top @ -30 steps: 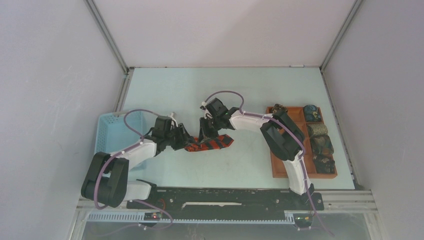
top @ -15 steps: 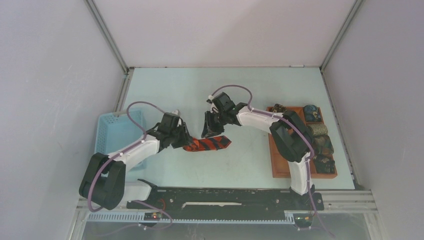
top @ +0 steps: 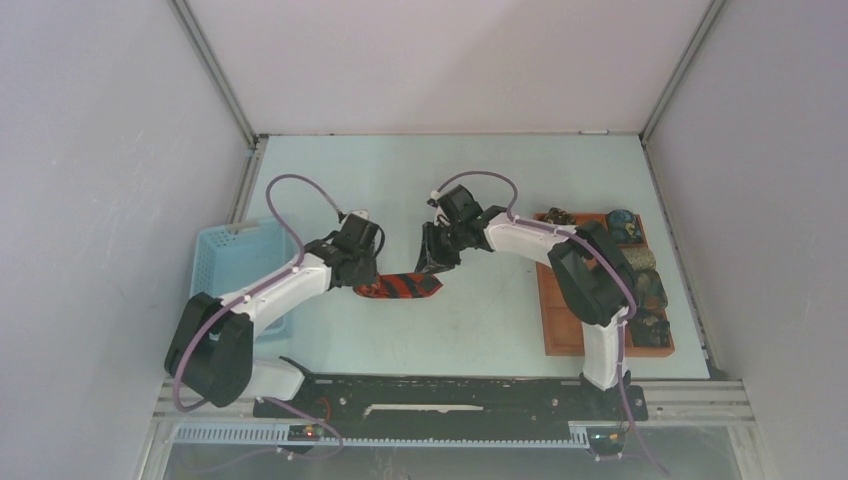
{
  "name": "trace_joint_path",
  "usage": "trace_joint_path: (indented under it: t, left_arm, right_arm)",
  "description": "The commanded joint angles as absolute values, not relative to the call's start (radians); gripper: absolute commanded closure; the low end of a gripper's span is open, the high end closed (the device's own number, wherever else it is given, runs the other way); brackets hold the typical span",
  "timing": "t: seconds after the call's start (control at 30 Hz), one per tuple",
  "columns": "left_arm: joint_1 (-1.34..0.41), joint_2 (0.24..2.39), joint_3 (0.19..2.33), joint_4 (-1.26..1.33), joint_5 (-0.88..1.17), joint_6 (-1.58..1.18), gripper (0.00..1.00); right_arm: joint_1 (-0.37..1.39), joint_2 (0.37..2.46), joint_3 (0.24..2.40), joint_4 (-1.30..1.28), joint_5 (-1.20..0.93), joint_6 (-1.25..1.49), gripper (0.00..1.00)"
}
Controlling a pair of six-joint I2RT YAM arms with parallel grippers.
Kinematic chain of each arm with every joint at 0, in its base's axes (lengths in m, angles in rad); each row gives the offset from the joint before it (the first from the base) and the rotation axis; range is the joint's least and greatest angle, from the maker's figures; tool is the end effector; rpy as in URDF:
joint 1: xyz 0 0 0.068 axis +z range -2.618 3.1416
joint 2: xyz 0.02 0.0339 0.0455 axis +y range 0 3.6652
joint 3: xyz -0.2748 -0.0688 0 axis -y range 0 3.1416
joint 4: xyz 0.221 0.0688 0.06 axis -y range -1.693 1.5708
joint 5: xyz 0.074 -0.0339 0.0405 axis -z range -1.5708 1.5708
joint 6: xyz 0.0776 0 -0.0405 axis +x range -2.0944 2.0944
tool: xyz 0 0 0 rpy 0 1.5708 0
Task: Roll the ties
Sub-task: Roll the tie at the center of the board.
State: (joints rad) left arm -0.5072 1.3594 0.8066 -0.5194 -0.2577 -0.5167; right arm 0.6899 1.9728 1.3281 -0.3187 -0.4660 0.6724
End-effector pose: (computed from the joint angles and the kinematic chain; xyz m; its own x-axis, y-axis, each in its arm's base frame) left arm 0.2309 -0.1057 0.1863 -0.8469 -0.0759 -0.5263 -0.0635 0.9971 -0.0416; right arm 0.3033 0.2955 0.1638 -0.9728 -0.0813 -0.2167 -0.2051 0.7369 0.6441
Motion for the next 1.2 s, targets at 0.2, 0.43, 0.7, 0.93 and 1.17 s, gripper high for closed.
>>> trace_joint_path:
  t: [0.2,0.43,0.7,0.93,1.17]
  left_arm:
    - [-0.621,1.517,0.973,-0.714,-0.596,-0.460,0.57]
    - [-0.668,1.600,1.031,-0.768,-0.686,-0.459,0.58]
    - [-0.726,1.704,1.075,-0.801,-0.769,-0.471,0.59]
    - [-0.775,1.775,1.112,-0.808,-0.771,-0.495,0.57]
    - [-0.812,1.839,1.154,-0.817,-0.734,-0.522,0.50]
  right_arm:
    - [0.635,1.852,1.287,-0.304,-0.456,0.648,0.70]
    - [0.598,1.811,1.243,-0.300,-0.454,0.645,0.70]
    - [0.561,1.772,1.217,-0.305,-0.454,0.640,0.69]
    - [0.545,1.740,1.211,-0.313,-0.460,0.642,0.69]
    - [0.538,1.705,1.210,-0.326,-0.459,0.644,0.69]
